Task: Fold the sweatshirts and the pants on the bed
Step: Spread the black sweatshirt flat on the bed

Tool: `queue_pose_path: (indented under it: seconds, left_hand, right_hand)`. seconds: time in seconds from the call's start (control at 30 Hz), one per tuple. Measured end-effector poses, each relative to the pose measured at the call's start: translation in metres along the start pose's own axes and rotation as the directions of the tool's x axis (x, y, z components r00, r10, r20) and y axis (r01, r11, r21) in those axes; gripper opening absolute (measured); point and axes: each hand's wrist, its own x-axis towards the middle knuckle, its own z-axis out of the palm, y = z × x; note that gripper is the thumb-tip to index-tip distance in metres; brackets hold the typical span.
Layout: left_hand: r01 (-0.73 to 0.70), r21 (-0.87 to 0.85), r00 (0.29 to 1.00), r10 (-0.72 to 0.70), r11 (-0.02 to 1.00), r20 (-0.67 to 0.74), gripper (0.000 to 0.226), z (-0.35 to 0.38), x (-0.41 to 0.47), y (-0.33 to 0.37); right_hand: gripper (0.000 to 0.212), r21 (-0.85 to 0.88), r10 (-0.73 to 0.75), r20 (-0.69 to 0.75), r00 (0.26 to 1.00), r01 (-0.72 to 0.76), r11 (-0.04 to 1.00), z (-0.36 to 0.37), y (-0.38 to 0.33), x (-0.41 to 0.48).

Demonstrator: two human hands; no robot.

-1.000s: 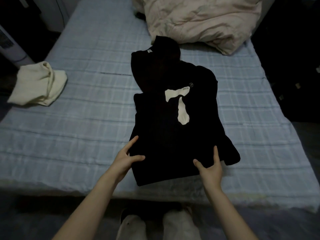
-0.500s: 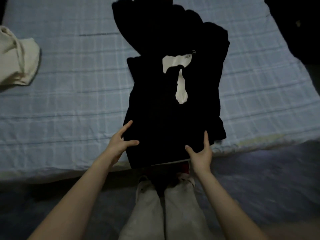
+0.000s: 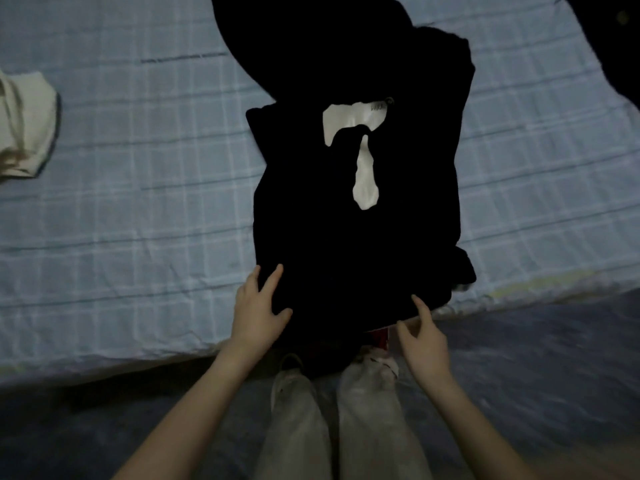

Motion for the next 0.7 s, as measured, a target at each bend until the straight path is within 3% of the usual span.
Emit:
queue_pose_path:
  seconds: [0.13, 0.23, 0.27, 0.33, 0.4, 0.47, 0.6, 0.7]
  left_hand:
    - [-0.303, 0.190, 0.941, 0.325, 0.934, -0.099, 0.075, 0.021, 0.035, 0.050]
    - [-0.431, 0.272, 0.881, 0.466, 0.860, -0.077, 0.069, 0.054, 0.080, 0.090]
    - [-0.452, 0.296, 0.871, 0.488, 0.841, -0.058, 0.067, 0.067, 0.095, 0.102]
    - [-0.473, 0.342, 0.863, 0.506, 0.812, -0.010, 0.065, 0.095, 0.120, 0.124]
    - [-0.485, 0.353, 0.856, 0.516, 0.800, 0.006, 0.063, 0.119, 0.137, 0.142]
    - [-0.499, 0.339, 0.845, 0.535, 0.798, -0.014, 0.061, 0.135, 0.145, 0.158]
    - [-0.545, 0.321, 0.815, 0.579, 0.774, -0.012, 0.059, 0.158, 0.144, 0.181]
    - [-0.583, 0.356, 0.795, 0.602, 0.730, 0.070, 0.059, 0.173, 0.144, 0.188]
  right_hand:
    - [0.053, -0.177, -0.229, -0.110, 0.967, 0.208, 0.962, -0.040, -0.023, 0.058]
    - [0.053, -0.370, -0.300, -0.212, 0.930, 0.208, 0.906, -0.073, -0.025, 0.129]
    - [0.054, -0.356, -0.264, -0.200, 0.944, 0.181, 0.917, -0.082, -0.019, 0.150]
    - [0.057, -0.133, -0.177, -0.059, 0.982, 0.168, 0.977, -0.096, 0.000, 0.180]
    - [0.061, 0.064, -0.203, 0.090, 0.975, 0.198, 0.978, -0.100, 0.021, 0.190]
    - [0.067, 0.087, -0.250, 0.120, 0.961, 0.240, 0.967, -0.098, 0.037, 0.190]
    - [0.067, -0.009, -0.343, 0.061, 0.937, 0.344, 0.939, -0.113, 0.049, 0.186]
    - [0.056, 0.010, -0.357, -0.140, 0.924, 0.361, 0.932, -0.151, 0.069, 0.179]
